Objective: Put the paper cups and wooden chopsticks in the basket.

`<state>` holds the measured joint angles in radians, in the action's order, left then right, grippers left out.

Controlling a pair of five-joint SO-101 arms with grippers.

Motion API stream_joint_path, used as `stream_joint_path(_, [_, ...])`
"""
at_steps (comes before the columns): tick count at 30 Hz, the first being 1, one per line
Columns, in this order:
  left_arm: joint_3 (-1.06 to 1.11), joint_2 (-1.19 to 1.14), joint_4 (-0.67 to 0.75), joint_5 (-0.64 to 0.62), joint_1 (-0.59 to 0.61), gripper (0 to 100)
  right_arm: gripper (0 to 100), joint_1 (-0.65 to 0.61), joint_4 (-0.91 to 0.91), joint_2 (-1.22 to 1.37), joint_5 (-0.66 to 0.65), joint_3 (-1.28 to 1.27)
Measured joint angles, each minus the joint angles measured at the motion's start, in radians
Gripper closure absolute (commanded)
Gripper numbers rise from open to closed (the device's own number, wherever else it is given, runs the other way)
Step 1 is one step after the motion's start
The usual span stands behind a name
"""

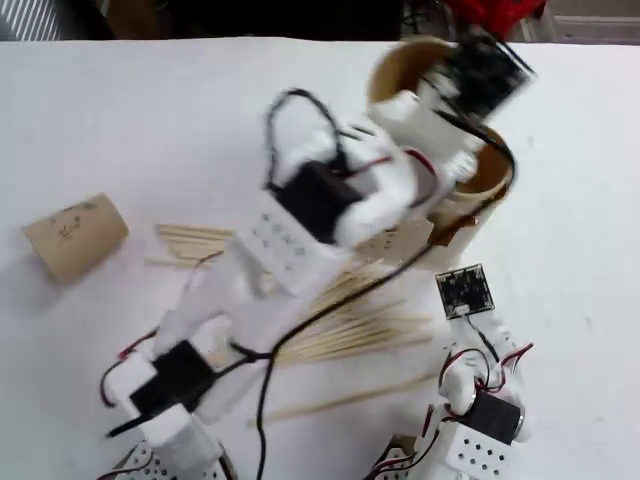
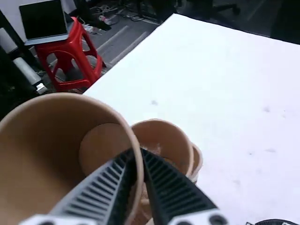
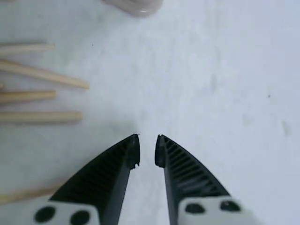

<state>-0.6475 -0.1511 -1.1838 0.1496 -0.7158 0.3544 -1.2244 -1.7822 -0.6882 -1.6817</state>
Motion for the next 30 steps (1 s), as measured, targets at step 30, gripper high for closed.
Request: stream_joint_path(30, [-0.287, -0.160, -0.198, -0.002, -0.041, 90, 93.2, 0.000, 0.000, 0.000, 0.000, 0.000])
